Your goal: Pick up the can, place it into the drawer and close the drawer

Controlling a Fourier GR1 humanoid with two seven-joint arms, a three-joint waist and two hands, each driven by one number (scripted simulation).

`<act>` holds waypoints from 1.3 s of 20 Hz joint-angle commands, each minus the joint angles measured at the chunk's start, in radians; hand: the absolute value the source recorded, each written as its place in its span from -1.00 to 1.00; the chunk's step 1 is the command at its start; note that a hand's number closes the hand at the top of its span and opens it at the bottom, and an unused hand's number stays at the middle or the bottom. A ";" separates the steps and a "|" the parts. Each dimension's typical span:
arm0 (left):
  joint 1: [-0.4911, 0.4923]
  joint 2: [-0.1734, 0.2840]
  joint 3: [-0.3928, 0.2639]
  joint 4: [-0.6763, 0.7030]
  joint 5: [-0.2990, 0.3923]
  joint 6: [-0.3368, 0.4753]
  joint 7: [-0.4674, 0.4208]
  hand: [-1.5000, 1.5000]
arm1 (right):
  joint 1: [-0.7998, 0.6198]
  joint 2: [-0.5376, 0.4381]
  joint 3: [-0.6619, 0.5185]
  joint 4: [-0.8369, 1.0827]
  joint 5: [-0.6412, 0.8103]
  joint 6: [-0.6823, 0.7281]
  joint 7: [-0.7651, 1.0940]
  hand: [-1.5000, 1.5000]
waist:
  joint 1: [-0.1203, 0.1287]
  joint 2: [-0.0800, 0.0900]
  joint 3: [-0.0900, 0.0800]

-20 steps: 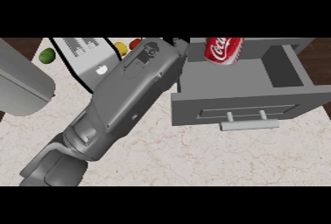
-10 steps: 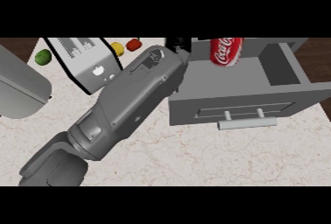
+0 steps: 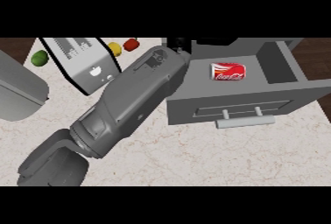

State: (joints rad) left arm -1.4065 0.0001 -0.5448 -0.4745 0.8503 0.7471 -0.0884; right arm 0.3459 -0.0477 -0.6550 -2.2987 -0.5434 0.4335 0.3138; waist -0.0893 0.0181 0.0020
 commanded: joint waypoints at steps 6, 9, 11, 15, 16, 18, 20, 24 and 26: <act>0.025 0.000 -0.054 0.009 0.082 0.051 -0.067 -1.00 | -0.014 0.031 0.030 -0.021 0.036 -0.014 0.009 -1.00 | -0.018 0.006 0.000; 0.019 0.000 -0.060 -0.012 0.112 0.069 -0.086 -1.00 | -0.043 -0.008 0.039 0.001 0.026 -0.021 0.047 -1.00 | -0.004 0.004 0.000; 0.072 0.000 -0.072 -0.011 0.125 0.046 -0.130 -1.00 | -0.010 0.046 0.027 -0.020 0.050 0.002 -0.016 -1.00 | -0.006 0.001 0.000; 0.009 0.000 -0.049 0.005 0.141 0.053 -0.131 -1.00 | -0.050 0.003 0.011 -0.124 0.216 0.036 -0.107 -1.00 | -0.005 0.004 -0.001; 0.028 0.000 -0.047 -0.005 0.143 0.017 -0.138 -1.00 | -0.076 -0.047 -0.015 -0.064 0.232 0.074 -0.155 -1.00 | 0.017 0.001 0.000; 0.026 0.000 -0.033 0.008 0.156 0.017 -0.177 -1.00 | -0.095 -0.044 0.029 -0.102 0.290 0.078 -0.159 -1.00 | 0.015 0.007 -0.001; -0.039 0.000 -0.037 0.007 0.169 0.038 -0.146 -1.00 | -0.112 -0.047 0.051 -0.125 0.312 0.081 -0.169 -1.00 | 0.012 0.003 0.000; -0.003 0.000 -0.036 0.014 0.178 0.010 -0.195 -1.00 | -0.160 -0.050 0.114 -0.123 0.454 0.088 -0.209 -1.00 | 0.037 0.001 -0.001; -0.002 0.000 -0.035 0.011 0.179 0.000 -0.218 -1.00 | -0.183 -0.060 0.123 -0.112 0.535 0.094 -0.264 -1.00 | 0.042 0.000 -0.001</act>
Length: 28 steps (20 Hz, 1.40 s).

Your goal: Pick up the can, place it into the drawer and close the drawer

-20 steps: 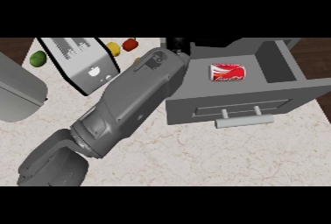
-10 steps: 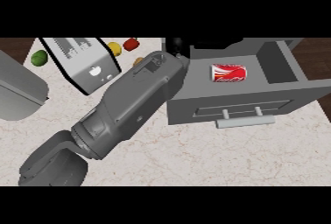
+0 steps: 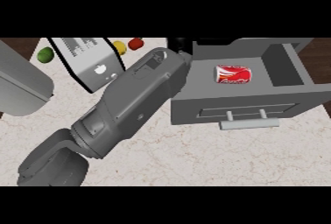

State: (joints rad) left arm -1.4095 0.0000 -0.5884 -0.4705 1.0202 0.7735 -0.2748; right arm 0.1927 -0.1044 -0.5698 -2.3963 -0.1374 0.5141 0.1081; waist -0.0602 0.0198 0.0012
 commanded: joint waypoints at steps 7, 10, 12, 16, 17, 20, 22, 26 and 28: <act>-0.012 0.000 -0.031 -0.083 0.039 0.064 0.025 -1.00 | -0.202 -0.001 0.289 0.045 0.491 -0.071 0.015 -1.00 | 0.051 -0.011 -0.001; -0.002 0.000 0.006 -0.044 0.012 0.001 0.020 -1.00 | -0.254 -0.031 0.326 0.152 0.616 -0.105 -0.077 -1.00 | 0.072 -0.014 -0.001; -0.028 0.000 0.014 -0.025 0.014 0.015 0.037 -1.00 | -0.278 0.011 0.444 0.177 0.755 -0.160 -0.072 -1.00 | 0.069 -0.011 -0.001; -0.009 0.040 0.003 -0.060 -0.008 0.002 0.077 -1.00 | -0.413 0.014 0.503 0.376 0.904 -0.280 -0.107 -1.00 | 0.091 -0.013 -0.001; -0.018 0.024 0.012 -0.036 -0.020 0.034 0.076 -1.00 | -0.401 0.005 0.533 0.368 0.921 -0.266 -0.109 -1.00 | 0.072 -0.015 -0.001; 0.010 0.052 -0.008 -0.116 -0.039 0.046 0.110 -1.00 | -0.448 -0.020 0.559 0.502 1.006 -0.309 -0.138 -1.00 | 0.091 -0.020 -0.001; 0.020 0.073 0.003 -0.111 -0.046 0.030 0.111 -1.00 | -0.521 -0.074 0.509 0.617 0.990 -0.302 -0.180 -1.00 | 0.085 -0.016 -0.001; 0.060 0.091 -0.016 -0.173 -0.074 0.075 0.155 -1.00 | -0.593 -0.056 0.601 0.737 1.120 -0.360 -0.168 -1.00 | 0.090 -0.022 -0.001; 0.044 0.148 -0.005 -0.187 -0.071 0.045 0.185 -1.00 | -0.635 -0.081 0.615 0.843 1.175 -0.395 -0.203 -1.00 | 0.102 -0.019 -0.001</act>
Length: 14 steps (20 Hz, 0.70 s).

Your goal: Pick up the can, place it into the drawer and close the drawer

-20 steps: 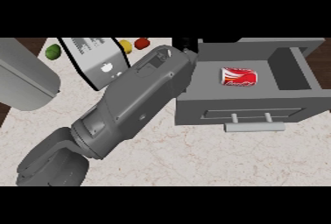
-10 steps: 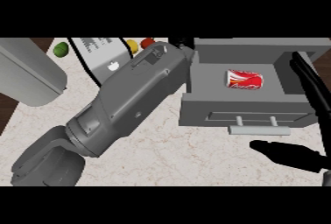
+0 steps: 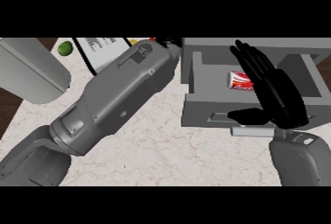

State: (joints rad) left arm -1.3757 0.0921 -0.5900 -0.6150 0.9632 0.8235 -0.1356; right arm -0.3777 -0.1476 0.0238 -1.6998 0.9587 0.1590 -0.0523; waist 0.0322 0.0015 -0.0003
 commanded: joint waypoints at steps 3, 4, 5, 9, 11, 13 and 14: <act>0.011 0.038 -0.010 -0.051 -0.035 0.029 0.060 -1.00 | -0.156 -0.031 0.022 0.326 0.154 -0.125 -0.043 -1.00 | 0.010 0.004 0.001; 0.015 0.087 -0.011 -0.088 -0.044 0.024 0.085 -1.00 | -0.139 0.008 0.039 0.345 0.180 -0.174 -0.022 -1.00 | 0.009 -0.001 0.001; 0.056 0.128 -0.005 -0.130 -0.043 0.004 0.106 -1.00 | -0.154 0.013 0.032 0.345 0.175 -0.175 -0.015 -1.00 | 0.004 -0.004 0.000; 0.132 0.138 -0.003 -0.202 -0.060 0.030 0.091 -1.00 | -0.192 -0.012 -0.015 0.587 0.206 -0.300 -0.080 -1.00 | 0.016 0.000 0.001; 0.122 0.194 -0.001 -0.246 -0.073 0.035 0.137 -1.00 | -0.209 0.030 -0.003 0.655 0.244 -0.378 -0.056 -1.00 | 0.015 -0.001 0.001; 0.177 0.237 0.013 -0.259 -0.082 -0.027 0.115 -1.00 | -0.256 0.038 -0.001 0.737 0.271 -0.416 -0.056 -1.00 | 0.009 0.002 0.001; 0.138 0.229 0.005 -0.275 -0.088 0.014 0.156 -1.00 | -0.293 0.035 -0.024 0.814 0.275 -0.447 -0.059 -1.00 | 0.016 0.003 0.001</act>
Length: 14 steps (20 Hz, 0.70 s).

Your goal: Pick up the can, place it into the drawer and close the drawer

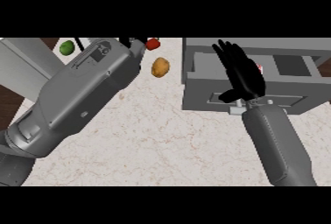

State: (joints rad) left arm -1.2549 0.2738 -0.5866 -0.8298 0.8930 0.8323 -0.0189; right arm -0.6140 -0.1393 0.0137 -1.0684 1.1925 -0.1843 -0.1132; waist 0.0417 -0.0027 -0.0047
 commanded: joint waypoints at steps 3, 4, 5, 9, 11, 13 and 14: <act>0.076 0.072 0.000 -0.100 -0.037 -0.007 0.032 -1.00 | -0.144 0.015 -0.039 0.275 0.075 -0.156 0.022 -1.00 | 0.005 0.010 0.005; 0.055 0.040 -0.026 -0.131 -0.042 0.047 0.068 -1.00 | -0.112 -0.019 -0.064 0.334 0.064 -0.219 -0.036 -1.00 | 0.016 0.012 0.007; 0.037 0.089 -0.003 -0.124 -0.037 -0.014 0.085 -1.00 | -0.167 0.002 -0.081 0.352 0.054 -0.213 -0.004 -1.00 | 0.009 0.012 0.006; 0.095 0.084 0.004 -0.173 -0.052 0.023 0.070 -1.00 | -0.152 0.038 -0.077 0.449 0.097 -0.354 -0.004 -1.00 | 0.015 0.015 0.006; 0.101 0.103 0.006 -0.196 -0.049 0.018 0.096 -1.00 | -0.243 -0.011 -0.118 0.509 0.084 -0.355 -0.023 -1.00 | 0.032 0.018 0.007; 0.102 0.089 0.019 -0.185 -0.065 0.016 0.062 -1.00 | -0.230 0.006 -0.126 0.550 0.082 -0.414 -0.040 -1.00 | 0.018 0.023 0.007; 0.115 0.137 0.021 -0.207 -0.059 -0.008 0.095 -1.00 | -0.283 -0.017 -0.146 0.569 0.071 -0.396 -0.041 -1.00 | 0.030 0.021 0.007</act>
State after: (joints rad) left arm -1.1649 0.3743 -0.5762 -1.0042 0.8415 0.8390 0.0622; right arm -0.8576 -0.1630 -0.0895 -0.6150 1.2813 -0.5106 -0.1520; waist 0.0615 -0.0031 -0.0161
